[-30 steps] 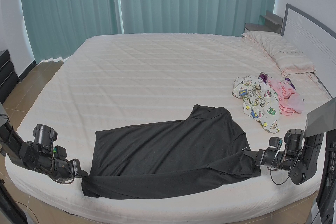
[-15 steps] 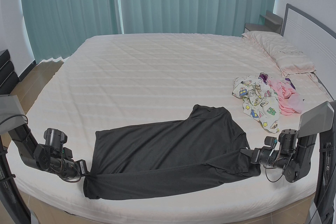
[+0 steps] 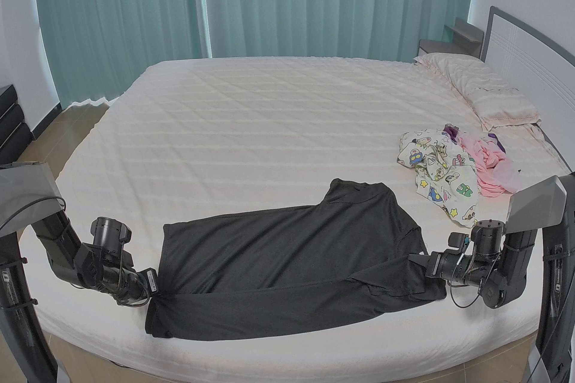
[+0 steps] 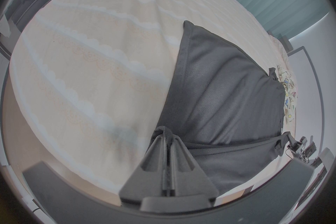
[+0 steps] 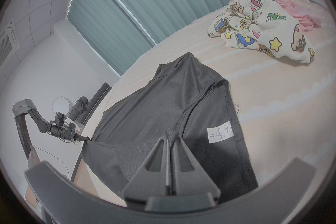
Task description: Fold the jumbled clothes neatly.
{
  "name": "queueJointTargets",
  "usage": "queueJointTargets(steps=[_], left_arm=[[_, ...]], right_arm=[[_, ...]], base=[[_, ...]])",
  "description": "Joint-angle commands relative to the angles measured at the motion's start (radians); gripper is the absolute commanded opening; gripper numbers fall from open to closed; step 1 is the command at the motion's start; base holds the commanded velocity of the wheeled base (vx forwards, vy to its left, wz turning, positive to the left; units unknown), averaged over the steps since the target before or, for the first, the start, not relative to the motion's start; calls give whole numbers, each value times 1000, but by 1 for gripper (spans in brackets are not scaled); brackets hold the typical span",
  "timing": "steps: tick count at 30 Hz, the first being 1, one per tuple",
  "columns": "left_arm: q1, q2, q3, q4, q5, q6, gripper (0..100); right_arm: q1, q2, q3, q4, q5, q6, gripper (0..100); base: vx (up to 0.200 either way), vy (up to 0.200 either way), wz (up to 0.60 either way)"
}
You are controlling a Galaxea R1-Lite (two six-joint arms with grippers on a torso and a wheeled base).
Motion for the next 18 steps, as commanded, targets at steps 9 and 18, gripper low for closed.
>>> queueJointTargets(steps=[9,18], left_arm=[[-34,44,-31,1,64,-27,0],[-54,60,-43,6,107,-30,0]], right_arm=[[-3,39,-24,6,-1,-1,0],[-3,59,-37,7,-3,-1,100]], base=[[0,0,0],[0,0,0]])
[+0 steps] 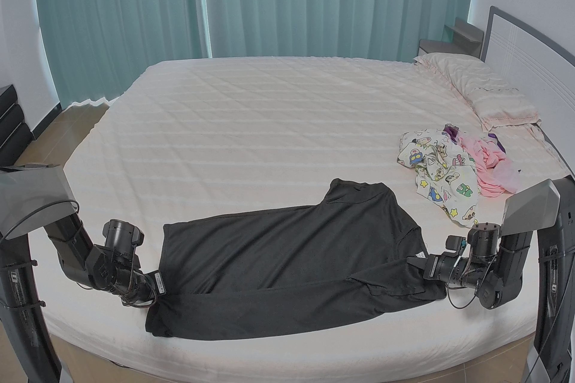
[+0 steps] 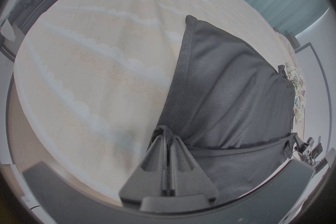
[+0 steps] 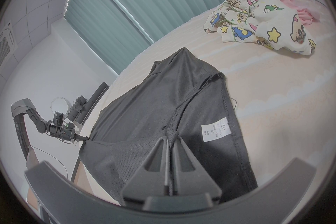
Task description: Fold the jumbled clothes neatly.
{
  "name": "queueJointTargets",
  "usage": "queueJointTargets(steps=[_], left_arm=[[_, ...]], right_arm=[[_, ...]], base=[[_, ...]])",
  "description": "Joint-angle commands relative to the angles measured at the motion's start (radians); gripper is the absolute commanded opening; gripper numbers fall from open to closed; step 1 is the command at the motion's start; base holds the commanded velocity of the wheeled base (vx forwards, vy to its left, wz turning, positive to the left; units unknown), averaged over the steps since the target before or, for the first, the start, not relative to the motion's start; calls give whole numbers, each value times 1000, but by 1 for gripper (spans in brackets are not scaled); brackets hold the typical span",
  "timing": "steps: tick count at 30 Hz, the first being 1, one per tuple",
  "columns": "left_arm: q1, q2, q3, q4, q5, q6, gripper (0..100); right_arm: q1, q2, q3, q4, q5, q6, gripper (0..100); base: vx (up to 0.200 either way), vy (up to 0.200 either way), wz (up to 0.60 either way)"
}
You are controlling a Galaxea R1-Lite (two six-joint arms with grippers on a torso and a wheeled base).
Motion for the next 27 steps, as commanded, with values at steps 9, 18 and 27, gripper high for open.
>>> queueJointTargets(steps=[9,18,27], left_arm=[[-16,21,-12,-4,39,-30,100],[74,-182,14,9,-128,-157,100],[105,-320,85,-5,-358,-406,100]], right_arm=[[-10,16,-6,-6,-25,3,100],[-35,-206,128,-12,-148,219,100],[180,-246,261,-19,-421,541,100]], base=[[0,0,0],[0,0,0],[0,0,0]])
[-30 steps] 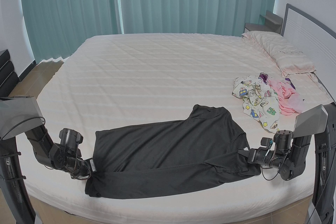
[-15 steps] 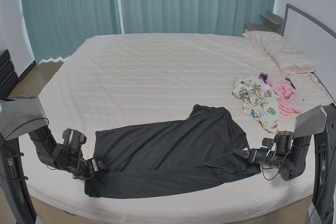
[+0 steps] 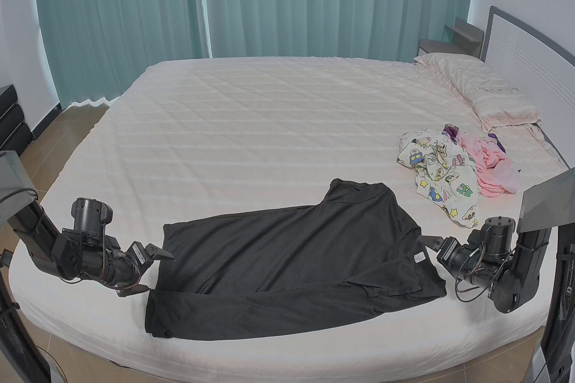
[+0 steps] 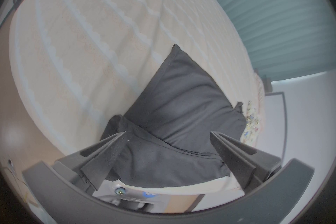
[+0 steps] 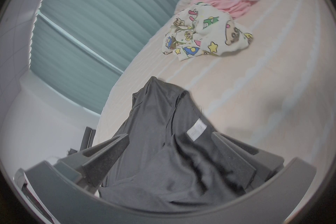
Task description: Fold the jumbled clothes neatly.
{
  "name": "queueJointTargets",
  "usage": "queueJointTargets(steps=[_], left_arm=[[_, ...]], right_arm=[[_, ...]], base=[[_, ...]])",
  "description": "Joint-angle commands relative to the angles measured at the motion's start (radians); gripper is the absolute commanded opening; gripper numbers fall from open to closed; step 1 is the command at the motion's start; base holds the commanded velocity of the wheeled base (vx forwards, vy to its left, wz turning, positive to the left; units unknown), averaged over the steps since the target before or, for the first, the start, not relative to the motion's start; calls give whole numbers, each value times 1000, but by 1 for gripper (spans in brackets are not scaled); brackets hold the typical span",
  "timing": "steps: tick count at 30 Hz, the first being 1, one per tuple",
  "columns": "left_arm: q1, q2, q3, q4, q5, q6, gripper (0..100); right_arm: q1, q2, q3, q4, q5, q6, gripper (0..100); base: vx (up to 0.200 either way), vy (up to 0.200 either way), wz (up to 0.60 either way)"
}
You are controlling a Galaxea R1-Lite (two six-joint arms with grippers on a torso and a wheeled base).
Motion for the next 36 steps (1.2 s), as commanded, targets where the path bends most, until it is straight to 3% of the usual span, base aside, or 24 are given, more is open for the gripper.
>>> queueJointTargets(steps=[1,4,6,8,17,36], left_arm=[[27,-110,55,-10,-87,-111,100],[24,-100,91,-50,-153,-116,100],[24,-100,91,-50,-153,-116,100],[5,-80,119,-113,-180,-165,100],[-12,-45,167,-228,-170,-173,100],[-13,-44,168,-233,-170,-169,100]], right_arm=[[164,-59,110,-1,-141,142,100],[222,-59,138,5,-196,217,100],[222,-59,138,5,-196,217,100],[245,-31,149,10,-242,278,100],[229,33,127,-2,-254,281,100],[239,81,34,14,-259,261,100]], base=[[0,0,0],[0,0,0],[0,0,0],[0,0,0],[0,0,0],[0,0,0]])
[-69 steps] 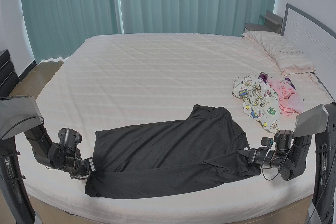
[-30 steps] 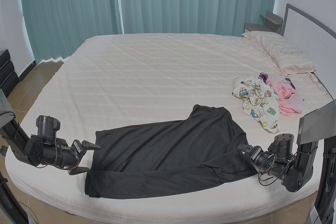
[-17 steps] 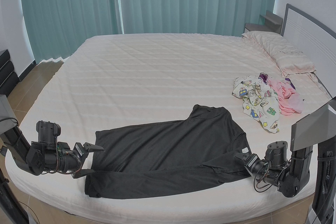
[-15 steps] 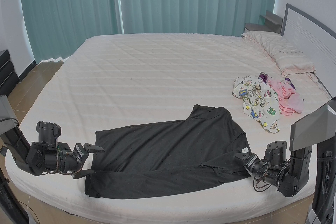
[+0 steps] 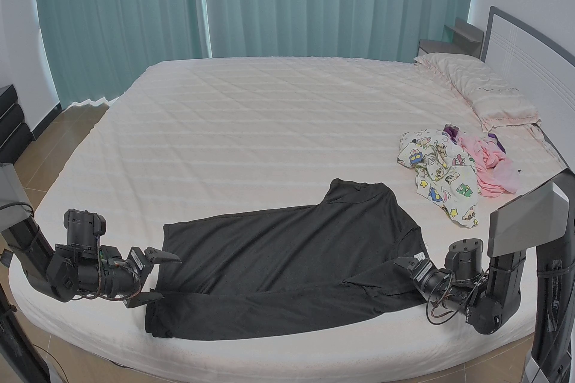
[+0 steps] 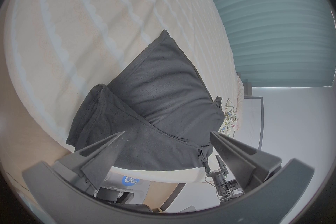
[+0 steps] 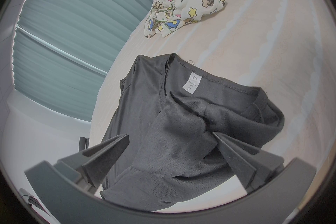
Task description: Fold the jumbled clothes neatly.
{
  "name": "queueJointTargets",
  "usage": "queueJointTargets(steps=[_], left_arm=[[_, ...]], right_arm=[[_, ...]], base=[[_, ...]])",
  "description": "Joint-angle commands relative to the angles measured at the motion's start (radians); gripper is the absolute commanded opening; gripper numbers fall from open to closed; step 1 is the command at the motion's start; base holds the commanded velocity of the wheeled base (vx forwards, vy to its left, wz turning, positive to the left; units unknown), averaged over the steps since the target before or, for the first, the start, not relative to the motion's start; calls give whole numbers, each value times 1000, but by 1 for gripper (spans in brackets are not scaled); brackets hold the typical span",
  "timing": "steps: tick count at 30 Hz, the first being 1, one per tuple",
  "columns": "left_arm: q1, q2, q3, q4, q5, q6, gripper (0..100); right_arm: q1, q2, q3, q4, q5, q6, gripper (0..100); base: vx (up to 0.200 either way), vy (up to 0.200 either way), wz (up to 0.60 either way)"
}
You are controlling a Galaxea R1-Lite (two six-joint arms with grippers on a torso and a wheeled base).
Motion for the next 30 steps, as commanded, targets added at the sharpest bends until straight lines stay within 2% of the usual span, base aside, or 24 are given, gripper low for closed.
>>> queueJointTargets(steps=[1,8,9,12,14,25,29,30], left_arm=[[-1,2,-1,0,0,0,100],[1,3,-1,0,0,1,100],[-1,3,-1,0,0,1,100],[1,3,-1,0,0,1,100],[-1,3,-1,0,0,1,100],[-1,5,-1,0,0,3,100],[-1,6,-1,0,0,3,100],[-1,8,-1,-2,0,3,100]], right_arm=[[1,26,-9,0,0,-3,100],[17,37,2,0,-3,-23,100],[17,41,-2,2,-14,-23,0],[17,60,-12,-6,-62,-29,0],[17,61,-12,-6,-68,-38,0],[31,-26,5,5,-69,-46,0],[31,-88,-8,38,-56,-52,0],[31,-127,-23,89,-54,-63,0]], base=[[0,0,0],[0,0,0],[0,0,0],[0,0,0],[0,0,0],[0,0,0],[0,0,0],[0,0,0]])
